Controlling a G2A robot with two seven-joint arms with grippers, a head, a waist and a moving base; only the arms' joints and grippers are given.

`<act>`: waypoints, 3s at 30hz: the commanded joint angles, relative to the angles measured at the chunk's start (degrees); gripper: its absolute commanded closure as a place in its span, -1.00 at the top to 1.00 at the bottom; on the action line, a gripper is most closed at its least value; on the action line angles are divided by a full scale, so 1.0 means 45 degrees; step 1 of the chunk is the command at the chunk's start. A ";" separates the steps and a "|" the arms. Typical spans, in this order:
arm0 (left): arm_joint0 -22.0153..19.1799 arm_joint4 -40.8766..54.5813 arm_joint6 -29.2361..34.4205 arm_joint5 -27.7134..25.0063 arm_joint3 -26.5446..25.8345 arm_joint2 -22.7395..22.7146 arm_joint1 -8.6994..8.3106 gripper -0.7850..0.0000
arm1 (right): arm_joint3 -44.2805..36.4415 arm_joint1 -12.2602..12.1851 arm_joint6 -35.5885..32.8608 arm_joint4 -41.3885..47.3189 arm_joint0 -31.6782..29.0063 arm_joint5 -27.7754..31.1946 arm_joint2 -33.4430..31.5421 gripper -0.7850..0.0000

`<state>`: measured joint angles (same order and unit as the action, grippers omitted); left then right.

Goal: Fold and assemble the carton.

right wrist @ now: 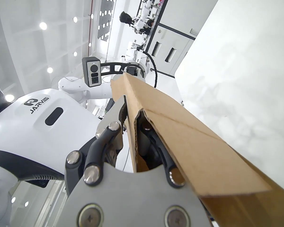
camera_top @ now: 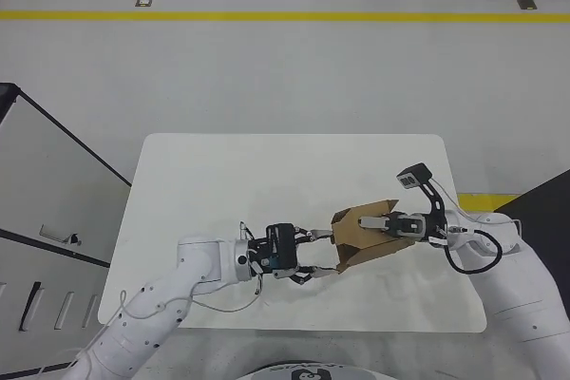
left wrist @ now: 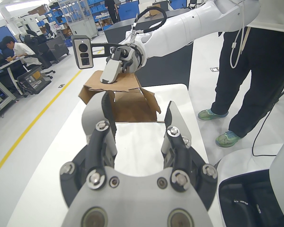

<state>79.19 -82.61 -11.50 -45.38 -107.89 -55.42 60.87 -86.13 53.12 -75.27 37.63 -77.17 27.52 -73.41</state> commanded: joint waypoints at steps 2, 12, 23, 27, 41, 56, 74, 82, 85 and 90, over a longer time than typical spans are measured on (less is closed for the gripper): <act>-0.0075 -0.0001 0.0055 -0.0019 -0.0011 0.0118 0.0019 0.12 | -0.0026 0.0018 0.0140 -0.0201 0.0019 -0.0047 0.0063 -1.00; -0.0331 0.0010 0.0394 -0.0071 -0.0073 0.0484 0.0083 0.16 | -0.0127 0.0056 0.0422 -0.0963 0.0065 -0.0223 0.0261 -1.00; -0.0861 0.0145 0.0693 -0.0128 0.0147 0.1112 0.0242 0.17 | -0.0292 0.0073 0.0326 -0.1394 0.0119 -0.0163 0.0411 -1.00; -0.0982 0.0139 0.0681 -0.0073 0.0201 0.1114 0.0259 0.16 | -0.0300 0.0069 0.0270 -0.1322 0.0086 -0.0041 0.0368 -1.00; -0.0341 -0.0151 0.0196 0.0226 0.0099 0.0179 0.0017 0.14 | -0.0542 -0.0031 -0.0157 0.0245 -0.0130 0.0175 -0.0136 -1.00; -0.0201 -0.0501 -0.0186 0.0437 -0.0079 -0.0052 -0.0054 -0.18 | -0.0970 -0.0226 -0.0206 0.0001 -0.0192 0.0127 -0.0051 -1.00; -0.0350 -0.0596 -0.0310 0.0901 -0.0012 0.0084 -0.0002 -0.83 | -0.1142 -0.0424 -0.0282 0.0430 -0.0055 0.0051 0.0284 -1.00; -0.0349 -0.0849 -0.0271 0.1420 -0.0039 0.0037 0.0014 -1.00 | -0.1227 -0.0519 -0.0355 0.0420 0.0064 -0.0021 0.0445 -1.00; -0.0323 -0.0923 -0.0232 0.1606 -0.0069 -0.0035 0.0011 -1.00 | -0.1272 -0.0566 -0.0375 0.0340 0.0115 -0.0040 0.0495 -1.00; -0.0269 -0.1147 -0.0123 0.1877 -0.0144 -0.0164 -0.0005 -1.00 | -0.1426 -0.0668 -0.0466 0.0218 0.0211 -0.0130 0.0605 -1.00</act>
<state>77.92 -87.56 -12.14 -37.17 -108.47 -56.07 60.86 -92.45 50.20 -77.27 38.68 -76.31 27.03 -70.76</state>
